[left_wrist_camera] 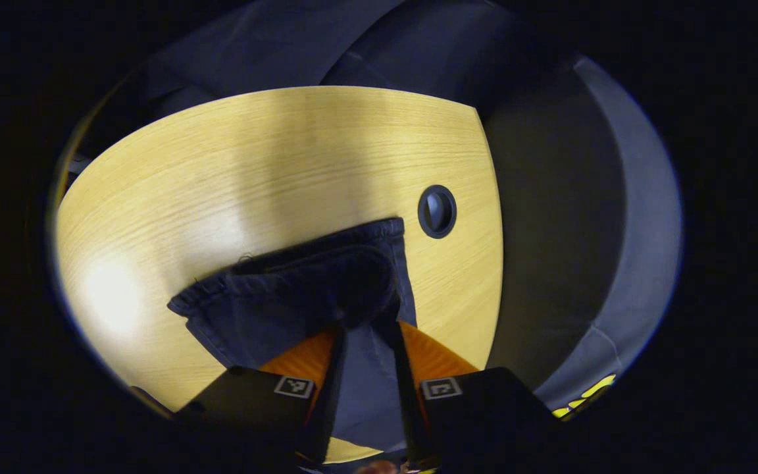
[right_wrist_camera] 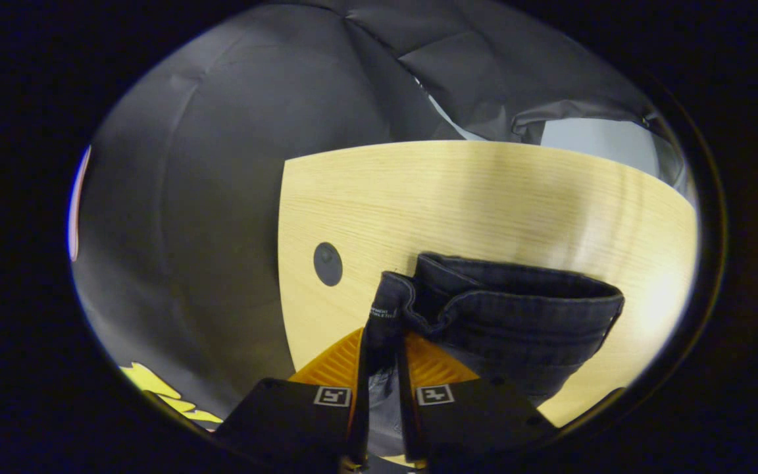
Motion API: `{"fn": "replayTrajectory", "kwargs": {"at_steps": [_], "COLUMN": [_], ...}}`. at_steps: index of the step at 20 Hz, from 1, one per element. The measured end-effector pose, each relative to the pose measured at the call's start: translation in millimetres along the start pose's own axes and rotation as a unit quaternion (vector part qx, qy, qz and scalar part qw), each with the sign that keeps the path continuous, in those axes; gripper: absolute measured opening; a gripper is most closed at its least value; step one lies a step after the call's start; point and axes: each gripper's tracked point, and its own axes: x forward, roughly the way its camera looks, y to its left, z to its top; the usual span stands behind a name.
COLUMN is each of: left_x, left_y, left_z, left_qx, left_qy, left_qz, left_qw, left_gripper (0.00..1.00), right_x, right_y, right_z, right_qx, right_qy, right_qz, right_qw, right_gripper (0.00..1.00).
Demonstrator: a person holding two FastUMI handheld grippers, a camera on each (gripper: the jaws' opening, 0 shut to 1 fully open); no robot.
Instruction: Grasp the waist and the cuffs of the jeans and fold them to make the two legs overlap; first hold the waist and fold one-third of the jeans toward the cuffs, then hold the cuffs and fold the remaining one-third in the same direction to finish folding.
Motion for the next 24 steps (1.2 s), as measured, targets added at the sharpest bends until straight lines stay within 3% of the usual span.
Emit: {"fn": "replayTrajectory", "kwargs": {"at_steps": [1, 2, 4, 6, 8, 10, 13, 16, 19, 21, 24], "left_x": [-3.8, -6.9, -20.8, -33.9, -55.3, -83.6, -131.1, -176.7, -218.3, -229.9, -240.3], "left_y": [-1.0, -6.8, -16.2, -27.4, -43.7, -57.8, -91.4, -114.1, -124.4, -114.6, -91.4], "left_z": [1.1, 0.6, 0.2, 2.8, -5.4, -13.8, -40.6, -86.0, -130.2, -160.9, -196.2], "left_qx": [0.002, 0.006, 0.024, 0.044, 0.084, 0.167, 0.31, 0.407, 0.473, 0.497, 0.519], "left_qy": [-0.002, -0.006, -0.018, -0.024, -0.047, -0.087, -0.16, -0.225, -0.282, -0.307, -0.336], "left_qz": [0.005, 0.001, 0.011, -0.004, -0.021, -0.032, -0.059, -0.113, -0.157, -0.171, -0.185], "left_qw": [1.0, 1.0, 0.999, 0.999, 0.995, 0.982, 0.935, 0.878, 0.82, 0.793, 0.765], "left_gripper": [0.63, 0.8, 1.0, 0.99, 1.0, 0.99, 0.99, 0.99, 0.99, 0.99, 0.99], "right_x": [-0.3, -5.1, -13.8, -31.5, -52.9, -80.9, -137.8, -194.6, -243.7, -268.8, -283.3], "right_y": [2.7, 4.6, 8.3, 6.8, 8.2, 13.7, 27.1, 34.8, 24.2, 9.3, -3.2], "right_z": [1.6, 2.3, -1.3, -3.5, -9.8, -18.5, -39.6, -72.9, -110.4, -136.0, -172.2], "right_qx": [0.003, 0.011, 0.014, -0.005, -0.036, -0.081, -0.172, -0.289, -0.407, -0.467, -0.53], "right_qy": [-0.003, -0.008, -0.016, -0.029, -0.046, -0.071, -0.12, -0.18, -0.244, -0.285, -0.346], "right_qz": [0.009, 0.014, 0.024, 0.025, 0.032, 0.045, 0.071, 0.098, 0.108, 0.107, 0.098], "right_qw": [1.0, 1.0, 0.999, 0.999, 0.998, 0.993, 0.975, 0.935, 0.873, 0.83, 0.768], "right_gripper": [0.25, 0.4, 0.68, 0.97, 0.98, 0.97, 0.97, 0.97, 0.97, 0.97, 0.97]}}
